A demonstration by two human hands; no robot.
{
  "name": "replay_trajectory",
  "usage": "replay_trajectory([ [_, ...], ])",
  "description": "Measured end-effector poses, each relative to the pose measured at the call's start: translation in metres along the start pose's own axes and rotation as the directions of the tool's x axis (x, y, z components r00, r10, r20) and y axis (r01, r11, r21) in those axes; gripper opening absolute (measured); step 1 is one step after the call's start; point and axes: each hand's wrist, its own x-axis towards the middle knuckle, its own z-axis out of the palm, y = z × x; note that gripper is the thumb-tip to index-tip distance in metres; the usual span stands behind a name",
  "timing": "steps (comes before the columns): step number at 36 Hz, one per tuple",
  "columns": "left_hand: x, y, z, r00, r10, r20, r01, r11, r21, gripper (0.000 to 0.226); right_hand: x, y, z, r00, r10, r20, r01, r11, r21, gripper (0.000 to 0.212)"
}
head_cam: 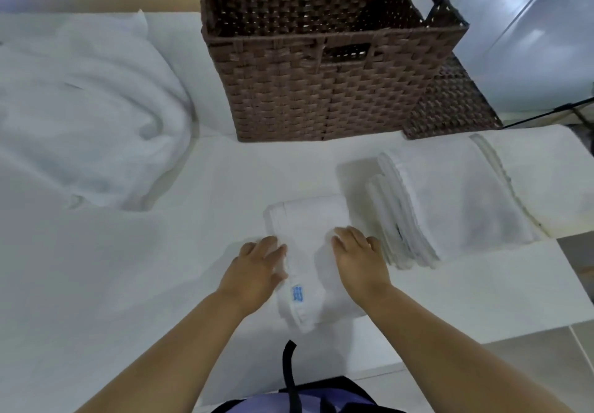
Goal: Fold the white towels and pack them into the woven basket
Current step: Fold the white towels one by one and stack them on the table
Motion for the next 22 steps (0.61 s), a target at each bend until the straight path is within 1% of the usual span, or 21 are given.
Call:
replay_trajectory([
  [4, 0.021, 0.014, -0.006, 0.988, 0.049, 0.143, -0.070, 0.987, 0.145, 0.069, 0.010, 0.020, -0.010, 0.991, 0.082, 0.105, -0.077, 0.995, -0.057, 0.060],
  [8, 0.036, 0.022, -0.016, 0.975, 0.053, 0.218, -0.094, 0.979, 0.181, 0.070, 0.022, 0.031, -0.022, 0.975, 0.118, 0.186, -0.109, 0.992, -0.061, 0.058],
  [10, 0.038, 0.022, -0.021, 0.974, 0.058, 0.221, -0.096, 0.982, 0.164, 0.066, 0.029, 0.032, -0.030, 0.970, 0.130, 0.204, -0.123, 0.991, -0.046, 0.047],
  [13, 0.037, 0.017, -0.031, 0.982, 0.042, 0.185, -0.068, 0.988, 0.140, 0.055, 0.037, 0.031, -0.047, 0.980, 0.128, 0.155, -0.124, 0.992, -0.033, 0.023],
  [15, 0.034, 0.010, -0.039, 0.983, -0.006, 0.181, -0.017, 0.992, 0.125, 0.049, 0.044, 0.028, -0.059, 0.988, 0.092, 0.121, -0.093, 0.996, 0.005, 0.014],
  [17, 0.028, 0.000, -0.046, 0.982, -0.053, 0.181, 0.034, 0.994, 0.107, 0.046, 0.052, 0.022, -0.072, 0.995, 0.036, 0.092, -0.040, 0.998, 0.049, 0.016],
  [20, 0.017, -0.022, -0.058, 0.982, -0.108, 0.154, 0.092, 0.990, 0.104, 0.044, 0.067, 0.007, -0.089, 0.997, -0.046, 0.062, 0.040, 0.995, 0.097, 0.029],
  [22, 0.007, -0.040, -0.066, 0.980, -0.155, 0.126, 0.145, 0.986, 0.082, 0.042, 0.079, -0.008, -0.099, 0.996, -0.075, 0.054, 0.068, 0.991, 0.115, 0.035],
])
